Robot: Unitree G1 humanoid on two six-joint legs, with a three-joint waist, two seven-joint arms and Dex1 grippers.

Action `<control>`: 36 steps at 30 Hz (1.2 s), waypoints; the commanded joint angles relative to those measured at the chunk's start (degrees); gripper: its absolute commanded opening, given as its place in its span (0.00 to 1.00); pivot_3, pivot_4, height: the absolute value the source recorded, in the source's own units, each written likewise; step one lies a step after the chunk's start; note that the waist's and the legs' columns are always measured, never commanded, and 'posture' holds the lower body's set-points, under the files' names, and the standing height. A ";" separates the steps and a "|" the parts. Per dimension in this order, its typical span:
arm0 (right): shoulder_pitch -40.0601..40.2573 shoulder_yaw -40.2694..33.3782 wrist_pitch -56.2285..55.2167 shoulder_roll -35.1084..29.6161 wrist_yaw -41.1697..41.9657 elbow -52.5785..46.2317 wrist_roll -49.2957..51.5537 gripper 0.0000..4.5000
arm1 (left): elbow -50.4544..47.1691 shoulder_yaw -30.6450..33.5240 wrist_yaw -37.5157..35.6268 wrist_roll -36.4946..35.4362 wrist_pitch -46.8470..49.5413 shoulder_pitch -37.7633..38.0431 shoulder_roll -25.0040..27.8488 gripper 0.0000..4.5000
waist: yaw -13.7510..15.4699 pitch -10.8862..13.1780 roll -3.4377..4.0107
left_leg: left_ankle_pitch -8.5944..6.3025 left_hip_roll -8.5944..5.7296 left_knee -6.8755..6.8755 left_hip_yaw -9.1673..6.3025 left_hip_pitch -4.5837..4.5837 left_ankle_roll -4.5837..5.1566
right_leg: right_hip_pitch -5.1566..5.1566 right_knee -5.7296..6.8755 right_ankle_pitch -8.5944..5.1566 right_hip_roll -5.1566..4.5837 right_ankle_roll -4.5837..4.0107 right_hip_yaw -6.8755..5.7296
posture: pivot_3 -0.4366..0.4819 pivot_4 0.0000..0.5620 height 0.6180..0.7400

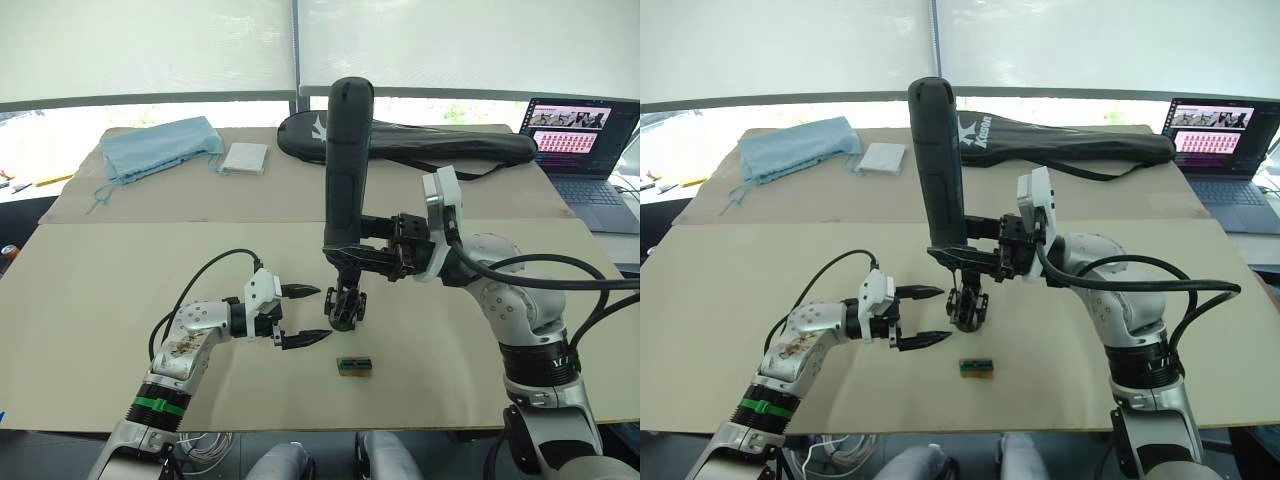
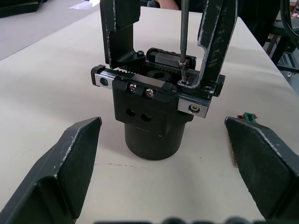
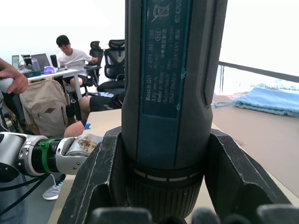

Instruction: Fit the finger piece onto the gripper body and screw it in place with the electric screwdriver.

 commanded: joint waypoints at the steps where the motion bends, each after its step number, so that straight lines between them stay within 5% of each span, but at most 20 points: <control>1: -1.40 -1.25 -2.75 0.62 0.05 -1.83 0.50 0.43 | -0.52 0.15 0.05 -0.14 -1.07 -0.91 -0.11 1.00 | 0.00 0.00 0.00 | 0.00 0.00 0.00 0.00 0.00 0.00 | 0.00 0.00 0.00 0.00 0.00 0.00 | 0.48 0.27 1.00; 36: 0.95 -0.28 -3.93 0.35 1.55 -2.92 -1.35 0.43 | 5.84 -2.95 1.26 4.14 -4.75 -3.94 -2.30 1.00 | 0.04 0.00 0.00 | 0.00 0.00 0.01 0.00 0.00 0.00 | 0.00 0.00 0.00 0.00 0.00 0.00 | 0.48 0.27 1.00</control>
